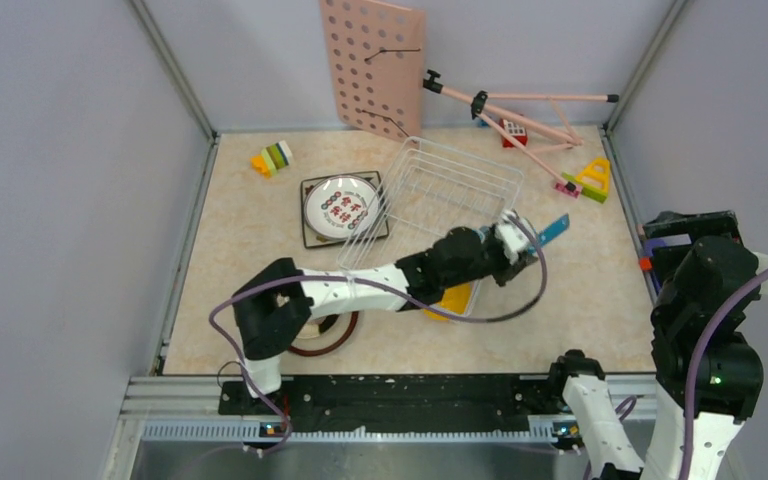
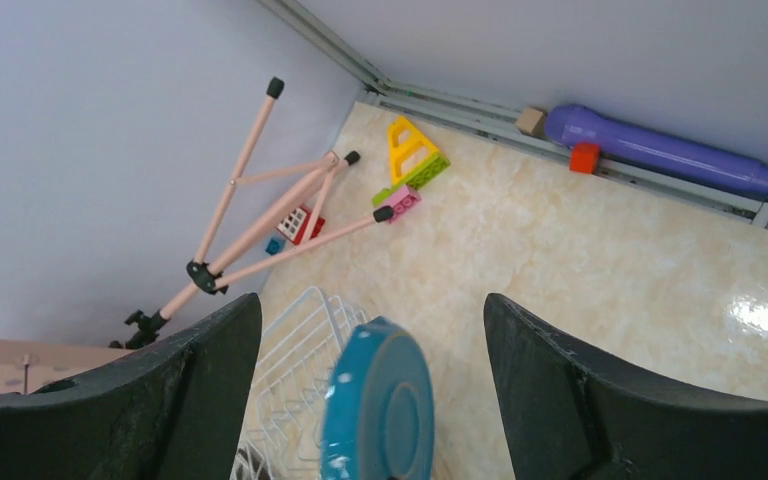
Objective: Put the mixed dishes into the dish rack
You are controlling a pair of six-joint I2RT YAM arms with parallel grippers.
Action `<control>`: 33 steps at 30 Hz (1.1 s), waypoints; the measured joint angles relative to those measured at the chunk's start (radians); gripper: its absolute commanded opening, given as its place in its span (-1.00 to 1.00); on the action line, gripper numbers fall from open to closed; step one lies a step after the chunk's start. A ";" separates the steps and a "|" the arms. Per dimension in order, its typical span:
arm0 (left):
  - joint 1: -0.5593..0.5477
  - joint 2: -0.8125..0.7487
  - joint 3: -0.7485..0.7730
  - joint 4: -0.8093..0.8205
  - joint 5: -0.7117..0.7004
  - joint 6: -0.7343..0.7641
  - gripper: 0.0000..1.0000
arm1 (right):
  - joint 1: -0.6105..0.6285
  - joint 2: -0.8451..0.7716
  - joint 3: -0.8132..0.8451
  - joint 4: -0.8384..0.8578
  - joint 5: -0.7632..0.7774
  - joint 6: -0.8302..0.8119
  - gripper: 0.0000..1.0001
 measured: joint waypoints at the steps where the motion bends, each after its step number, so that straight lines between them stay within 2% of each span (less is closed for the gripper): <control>1: 0.021 -0.027 -0.008 0.006 0.002 -0.067 -1.00 | 0.000 -0.006 -0.001 0.008 0.006 -0.002 0.60; 5: 0.127 -0.154 -0.040 0.061 0.016 -0.349 -1.00 | 0.000 -0.020 -0.029 0.043 0.024 -0.003 0.59; 10: 0.277 -0.257 -0.087 0.215 0.046 -0.687 -1.00 | 0.000 -0.018 -0.097 0.062 0.019 -0.003 0.59; 15: 0.358 -0.278 -0.108 0.294 0.062 -0.863 -1.00 | 0.000 -0.018 -0.132 0.087 0.001 -0.008 0.59; 20: 0.399 -0.302 -0.108 0.138 0.061 -0.805 -1.00 | 0.000 -0.018 -0.178 0.122 -0.029 -0.028 0.59; 27: 0.427 -0.312 -0.108 -0.117 -0.069 -0.533 -1.00 | 0.000 -0.020 -0.265 0.180 -0.098 -0.057 0.58; 33: 0.469 -0.312 -0.108 -0.175 -0.099 -0.412 -1.00 | 0.000 -0.029 -0.290 0.222 -0.135 -0.087 0.58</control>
